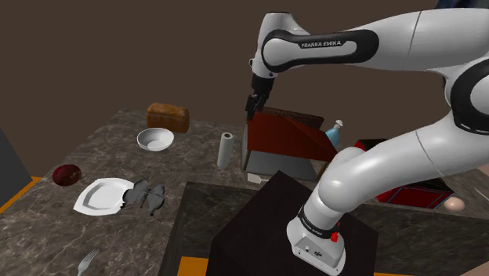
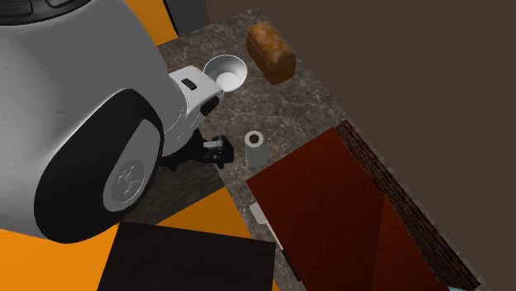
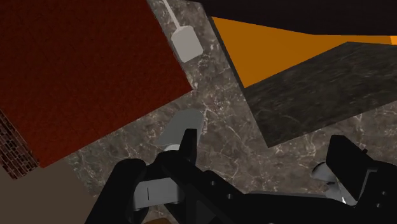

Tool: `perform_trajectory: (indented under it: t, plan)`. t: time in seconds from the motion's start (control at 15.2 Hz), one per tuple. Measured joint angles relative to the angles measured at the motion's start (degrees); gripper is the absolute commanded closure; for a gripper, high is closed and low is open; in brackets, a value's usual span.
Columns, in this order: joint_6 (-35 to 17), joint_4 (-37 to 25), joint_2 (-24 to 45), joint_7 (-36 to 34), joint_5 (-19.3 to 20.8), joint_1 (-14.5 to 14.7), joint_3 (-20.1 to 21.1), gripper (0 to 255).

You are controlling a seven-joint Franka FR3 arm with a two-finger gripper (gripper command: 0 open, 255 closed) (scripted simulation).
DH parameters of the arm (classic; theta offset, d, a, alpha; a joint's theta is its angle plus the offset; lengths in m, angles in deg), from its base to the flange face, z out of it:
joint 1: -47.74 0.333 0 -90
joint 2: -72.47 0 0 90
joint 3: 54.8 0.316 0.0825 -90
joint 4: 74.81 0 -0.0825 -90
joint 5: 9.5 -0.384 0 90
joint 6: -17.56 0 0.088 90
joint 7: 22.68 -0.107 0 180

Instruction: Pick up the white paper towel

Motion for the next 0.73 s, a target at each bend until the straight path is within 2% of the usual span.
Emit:
perform_trajectory:
  t: [0.73]
  plan:
    - [-20.84, -1.64, 20.4, 6.06, -0.16, -0.17, -4.36, 0]
